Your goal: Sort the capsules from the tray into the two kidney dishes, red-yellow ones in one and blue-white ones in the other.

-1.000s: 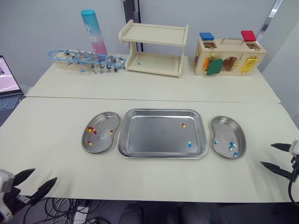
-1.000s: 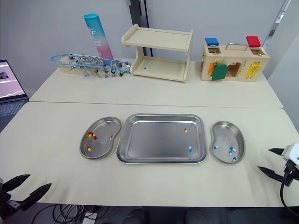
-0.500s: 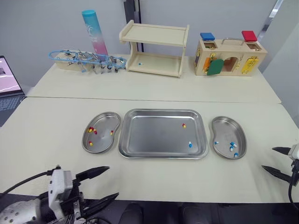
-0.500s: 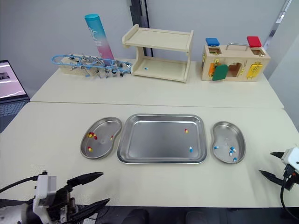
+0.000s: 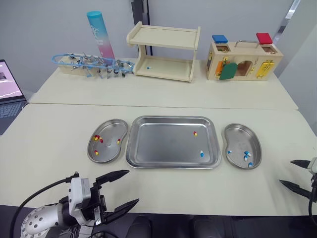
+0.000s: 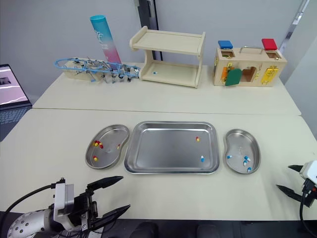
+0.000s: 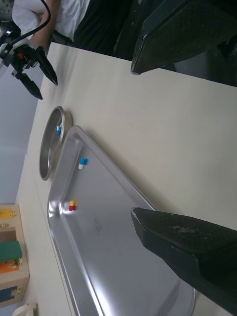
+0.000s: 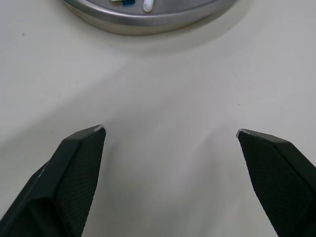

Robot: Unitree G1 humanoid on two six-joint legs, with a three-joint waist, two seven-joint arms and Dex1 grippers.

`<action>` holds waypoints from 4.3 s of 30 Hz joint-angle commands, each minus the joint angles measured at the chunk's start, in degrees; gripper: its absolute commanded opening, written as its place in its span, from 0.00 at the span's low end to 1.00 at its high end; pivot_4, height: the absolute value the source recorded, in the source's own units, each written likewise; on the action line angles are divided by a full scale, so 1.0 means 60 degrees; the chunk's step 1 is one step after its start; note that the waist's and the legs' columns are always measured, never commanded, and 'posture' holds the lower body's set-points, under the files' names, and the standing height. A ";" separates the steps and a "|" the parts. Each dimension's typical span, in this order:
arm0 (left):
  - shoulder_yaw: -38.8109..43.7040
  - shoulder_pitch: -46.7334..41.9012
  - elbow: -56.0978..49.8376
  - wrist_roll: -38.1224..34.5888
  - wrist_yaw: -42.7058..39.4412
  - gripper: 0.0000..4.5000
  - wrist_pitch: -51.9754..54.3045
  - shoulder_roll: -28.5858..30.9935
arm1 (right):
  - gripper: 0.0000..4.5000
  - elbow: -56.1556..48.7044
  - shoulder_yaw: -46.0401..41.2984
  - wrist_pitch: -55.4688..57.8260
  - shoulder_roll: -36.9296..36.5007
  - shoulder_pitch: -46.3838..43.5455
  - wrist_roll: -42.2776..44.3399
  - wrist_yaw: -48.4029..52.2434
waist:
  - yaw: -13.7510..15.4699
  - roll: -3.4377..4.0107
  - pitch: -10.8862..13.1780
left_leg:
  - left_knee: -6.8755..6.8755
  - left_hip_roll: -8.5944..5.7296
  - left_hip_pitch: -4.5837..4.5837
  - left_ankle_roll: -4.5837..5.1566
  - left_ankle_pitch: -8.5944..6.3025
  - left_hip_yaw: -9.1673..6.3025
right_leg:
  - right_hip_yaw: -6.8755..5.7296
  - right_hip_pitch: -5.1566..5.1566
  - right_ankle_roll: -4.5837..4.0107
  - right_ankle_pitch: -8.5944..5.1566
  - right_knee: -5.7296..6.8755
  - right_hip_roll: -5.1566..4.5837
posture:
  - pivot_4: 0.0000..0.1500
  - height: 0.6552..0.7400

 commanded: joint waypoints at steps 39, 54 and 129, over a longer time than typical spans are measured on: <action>-0.0747 -0.0004 0.0102 -0.0115 0.0321 1.00 -0.0630 -0.0087 | 0.55 -0.6664 0.5372 0.7343 0.0509 -0.5648 0.0855 -0.1990 | 0.0032 -0.0003 0.0006 | 0.0000 0.0000 -0.0020 0.0000 0.0000 -0.0025 | -0.0020 -0.0019 0.0000 0.0000 -0.0006 0.0000 | 1.00 1.00; -0.0732 0.0157 0.0010 -0.0125 0.0322 1.00 -0.0700 -0.0014 | 0.55 -0.6475 0.6234 0.8113 0.0591 -0.6567 0.0622 -0.1687 | 0.0017 0.0001 0.0009 | -0.0002 0.0000 -0.0026 0.0001 0.0000 -0.0023 | -0.0017 -0.0031 0.0000 0.0000 -0.0002 0.0000 | 1.00 1.00; -0.1205 -0.0276 -0.0037 -0.0108 0.0544 1.00 -0.0515 0.0177 | 0.01 -0.5515 0.6986 0.6671 0.0926 -0.7670 -0.1076 -0.0049 | 0.0011 0.0011 0.0017 | -0.0003 -0.0001 -0.0062 0.0001 0.0000 -0.0022 | -0.0011 -0.0083 -0.0001 0.0000 0.0012 0.0002 | 1.00 1.00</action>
